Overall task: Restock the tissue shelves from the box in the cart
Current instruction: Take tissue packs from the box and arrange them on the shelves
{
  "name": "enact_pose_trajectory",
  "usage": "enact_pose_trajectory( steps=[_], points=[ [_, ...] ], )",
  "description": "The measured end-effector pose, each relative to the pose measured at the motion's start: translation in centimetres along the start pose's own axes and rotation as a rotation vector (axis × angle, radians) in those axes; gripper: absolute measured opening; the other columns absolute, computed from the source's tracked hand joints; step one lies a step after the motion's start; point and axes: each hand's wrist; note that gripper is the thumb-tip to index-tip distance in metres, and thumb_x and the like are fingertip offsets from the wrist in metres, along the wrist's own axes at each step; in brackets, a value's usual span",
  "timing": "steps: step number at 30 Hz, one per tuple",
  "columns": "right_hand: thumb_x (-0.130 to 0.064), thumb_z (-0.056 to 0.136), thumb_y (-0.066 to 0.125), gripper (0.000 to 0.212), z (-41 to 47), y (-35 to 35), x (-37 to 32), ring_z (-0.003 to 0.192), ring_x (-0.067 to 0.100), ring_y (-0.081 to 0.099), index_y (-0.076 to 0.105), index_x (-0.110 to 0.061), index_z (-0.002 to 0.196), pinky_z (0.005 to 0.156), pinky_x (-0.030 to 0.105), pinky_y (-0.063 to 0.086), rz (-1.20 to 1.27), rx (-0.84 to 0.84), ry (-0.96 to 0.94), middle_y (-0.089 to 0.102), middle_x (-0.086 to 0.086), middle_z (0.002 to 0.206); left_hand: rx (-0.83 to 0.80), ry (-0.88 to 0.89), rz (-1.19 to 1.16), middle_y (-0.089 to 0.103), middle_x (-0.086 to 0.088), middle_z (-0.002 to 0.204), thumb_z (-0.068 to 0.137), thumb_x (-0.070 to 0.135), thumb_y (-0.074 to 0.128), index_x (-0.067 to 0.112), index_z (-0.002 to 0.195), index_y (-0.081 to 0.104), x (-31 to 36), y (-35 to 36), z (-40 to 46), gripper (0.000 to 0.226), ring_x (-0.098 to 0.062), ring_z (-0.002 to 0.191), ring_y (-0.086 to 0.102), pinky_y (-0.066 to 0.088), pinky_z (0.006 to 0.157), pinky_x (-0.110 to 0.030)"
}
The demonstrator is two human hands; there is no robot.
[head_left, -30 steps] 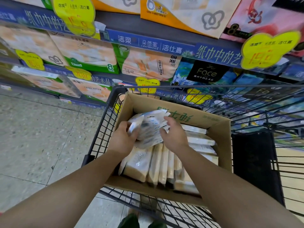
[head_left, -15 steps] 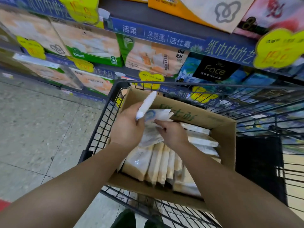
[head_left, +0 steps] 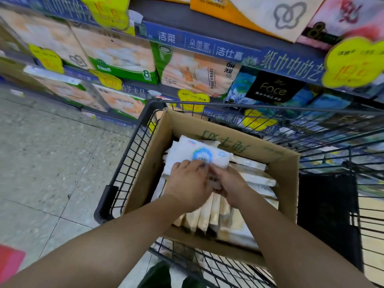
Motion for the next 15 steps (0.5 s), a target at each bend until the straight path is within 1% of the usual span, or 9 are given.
enact_pose_trajectory(
  steps=[2, 3, 5, 6, 7, 9, 10, 13, 15],
  points=[
    [-0.026, 0.093, 0.061, 0.025, -0.8, -0.4, 0.1, 0.09, 0.022, 0.068, 0.063, -0.017, 0.117, 0.072, 0.033, 0.055, 0.031, -0.016, 0.007, 0.071, 0.007, 0.107, 0.089, -0.189, -0.359, 0.064, -0.005, 0.113, 0.089, 0.04, 0.037, 0.02, 0.115, 0.064, -0.8, -1.0, -0.2, 0.043, -0.025, 0.105, 0.058, 0.045, 0.089, -0.035],
    [-0.021, 0.094, 0.06, 0.022, -1.2, -0.6, 0.1, 0.086, 0.021, 0.069, 0.063, -0.016, 0.115, 0.069, 0.033, 0.055, 0.055, -0.03, -0.002, 0.071, 0.007, 0.105, 0.14, -0.335, -0.495, 0.063, -0.007, 0.112, 0.09, 0.037, 0.046, 0.017, 0.118, 0.063, -1.7, -1.1, 0.0, 0.039, -0.027, 0.105, 0.058, 0.046, 0.091, -0.035],
    [-0.016, 0.095, 0.058, 0.016, -2.5, -1.1, -0.3, 0.078, 0.016, 0.071, 0.063, -0.018, 0.11, 0.062, 0.029, 0.056, 0.053, -0.09, -0.025, 0.072, 0.002, 0.1, 0.144, -0.619, -0.717, 0.06, -0.008, 0.122, 0.077, 0.046, 0.065, 0.013, 0.13, 0.053, -3.3, -1.7, -0.3, 0.064, -0.028, 0.112, 0.056, 0.044, 0.098, -0.036],
    [-0.016, 0.095, 0.057, 0.016, -3.4, -1.2, -0.8, 0.078, 0.015, 0.071, 0.063, -0.019, 0.109, 0.061, 0.028, 0.056, 0.026, -0.122, -0.041, 0.073, 0.0, 0.1, 0.073, -0.721, -0.927, 0.06, -0.006, 0.125, 0.066, 0.056, 0.07, 0.013, 0.131, 0.051, -3.8, -2.2, -0.7, 0.08, -0.028, 0.113, 0.057, 0.045, 0.099, -0.038],
    [-0.016, 0.095, 0.057, 0.019, -4.1, -1.4, -1.3, 0.083, 0.016, 0.071, 0.063, -0.019, 0.113, 0.063, 0.029, 0.056, -0.009, -0.149, -0.066, 0.072, 0.0, 0.103, -0.008, -0.769, -1.158, 0.063, -0.005, 0.124, 0.059, 0.061, 0.072, 0.015, 0.126, 0.054, -4.0, -2.8, -1.0, 0.084, -0.026, 0.109, 0.06, 0.046, 0.098, -0.039],
    [-0.016, 0.094, 0.059, 0.028, -5.6, -1.5, -2.9, 0.089, 0.016, 0.07, 0.06, -0.018, 0.122, 0.069, 0.031, 0.055, -0.064, -0.181, -0.117, 0.071, 0.0, 0.109, -0.191, -0.758, -1.462, 0.07, -0.006, 0.114, 0.073, 0.054, 0.072, 0.017, 0.116, 0.062, -4.2, -4.6, -2.2, 0.057, -0.023, 0.099, 0.065, 0.049, 0.088, -0.036],
    [-0.015, 0.093, 0.06, 0.028, -6.5, -1.5, -4.1, 0.086, 0.014, 0.07, 0.059, -0.019, 0.121, 0.068, 0.029, 0.055, -0.086, -0.191, -0.139, 0.071, -0.001, 0.107, -0.219, -0.728, -1.513, 0.072, -0.006, 0.108, 0.081, 0.046, 0.069, 0.016, 0.112, 0.064, -4.3, -5.7, -2.8, 0.043, -0.022, 0.094, 0.066, 0.051, 0.083, -0.033],
    [-0.016, 0.091, 0.063, 0.031, -9.3, -0.4, -7.8, 0.081, 0.013, 0.071, 0.059, -0.016, 0.121, 0.062, 0.027, 0.057, -0.136, -0.256, -0.219, 0.072, 0.001, 0.106, -0.115, -0.644, -1.497, 0.075, -0.005, 0.096, 0.088, 0.031, 0.066, 0.014, 0.109, 0.065, -4.9, -9.3, -4.2, 0.028, -0.017, 0.082, 0.068, 0.055, 0.074, -0.03],
    [-0.02, 0.09, 0.064, 0.033, -11.1, 1.4, -10.5, 0.088, 0.018, 0.071, 0.059, -0.013, 0.122, 0.075, 0.035, 0.059, -0.105, -0.284, -0.249, 0.073, 0.005, 0.107, -0.017, -0.616, -1.489, 0.073, -0.009, 0.104, 0.088, 0.031, 0.066, 0.01, 0.114, 0.063, -5.3, -12.5, -5.3, 0.033, -0.025, 0.096, 0.067, 0.053, 0.09, -0.041]
  ],
)
Point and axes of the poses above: each hand's wrist, its own z-axis towards the middle knuckle, its own y-axis out of the palm, x = y × z
